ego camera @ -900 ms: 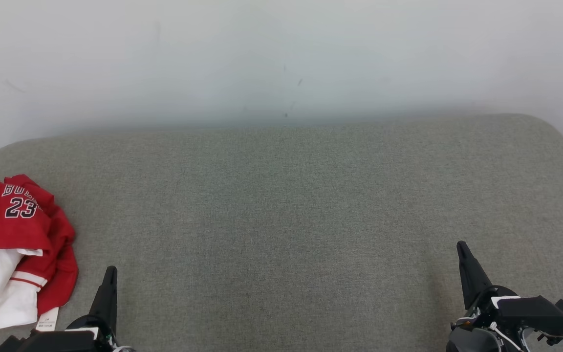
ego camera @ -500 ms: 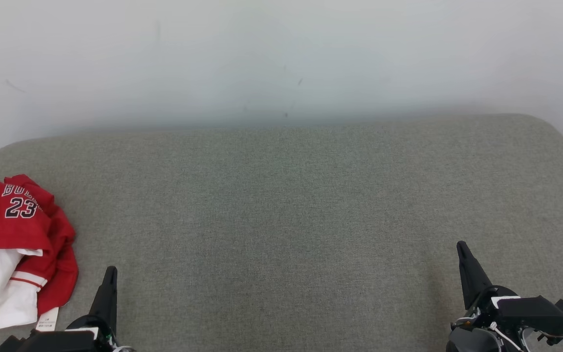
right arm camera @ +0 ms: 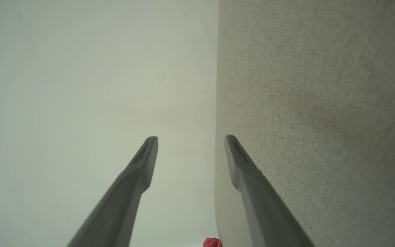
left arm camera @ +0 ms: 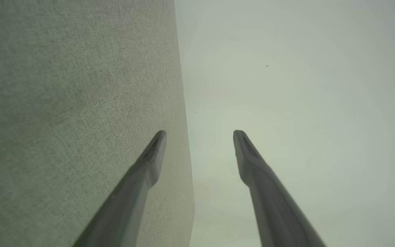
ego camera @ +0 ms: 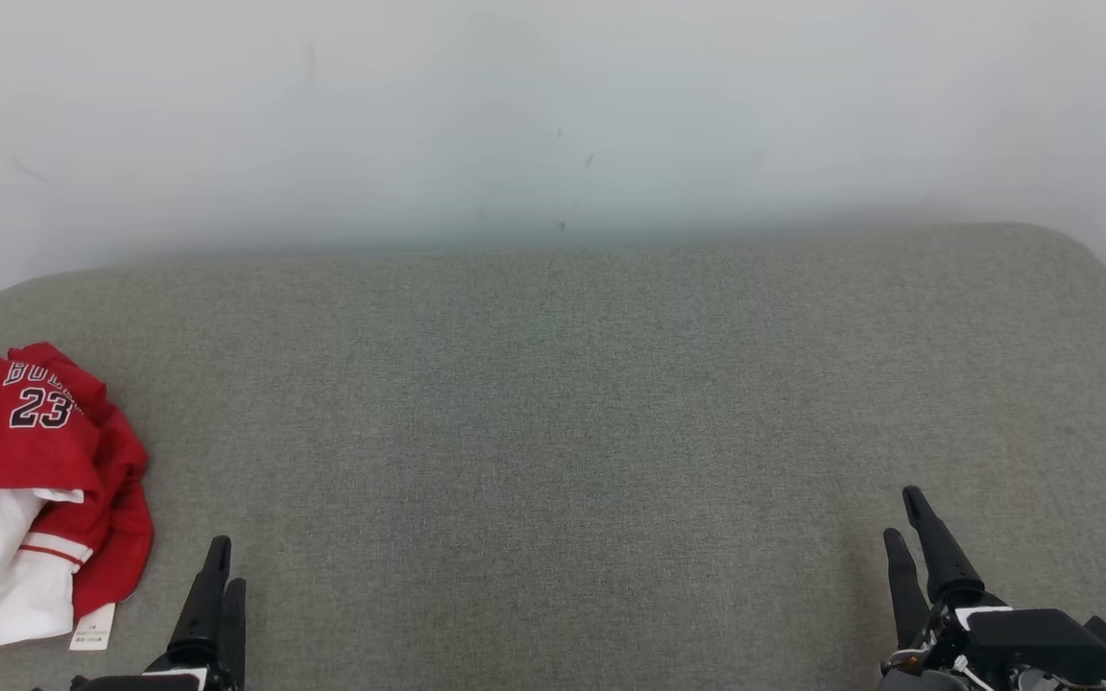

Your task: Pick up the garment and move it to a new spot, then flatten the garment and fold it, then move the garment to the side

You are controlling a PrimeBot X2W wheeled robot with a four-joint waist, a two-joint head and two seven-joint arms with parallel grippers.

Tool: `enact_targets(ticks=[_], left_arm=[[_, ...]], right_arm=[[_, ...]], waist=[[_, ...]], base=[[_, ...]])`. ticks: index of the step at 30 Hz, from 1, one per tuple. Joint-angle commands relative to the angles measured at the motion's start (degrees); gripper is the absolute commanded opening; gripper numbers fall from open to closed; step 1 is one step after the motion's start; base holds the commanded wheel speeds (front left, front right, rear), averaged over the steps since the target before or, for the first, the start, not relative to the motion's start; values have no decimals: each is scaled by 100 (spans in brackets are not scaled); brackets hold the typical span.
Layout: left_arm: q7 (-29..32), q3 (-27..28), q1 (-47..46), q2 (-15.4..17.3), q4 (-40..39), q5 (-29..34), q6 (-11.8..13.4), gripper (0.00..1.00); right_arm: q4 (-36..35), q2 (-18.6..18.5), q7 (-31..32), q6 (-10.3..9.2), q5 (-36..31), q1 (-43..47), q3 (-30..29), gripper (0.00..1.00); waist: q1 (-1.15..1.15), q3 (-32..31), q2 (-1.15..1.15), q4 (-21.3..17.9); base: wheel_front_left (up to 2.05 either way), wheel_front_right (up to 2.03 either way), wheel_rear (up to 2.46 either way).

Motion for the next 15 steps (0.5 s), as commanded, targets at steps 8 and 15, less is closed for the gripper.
enact_targets(ticks=[8,15], left_arm=[[-264,-63,-66,68,-42,951,0,100],[-449,-107,0,48,-63,1847,0,100]], right_arm=[[-54,-147,-270,12,-742,-159,214,100],[-35,-130,-454,14,-1633,-147,243,100]], waist=[[0,13,0,-1],[0,24,0,-6]], base=[[0,0,0],[0,0,0]])
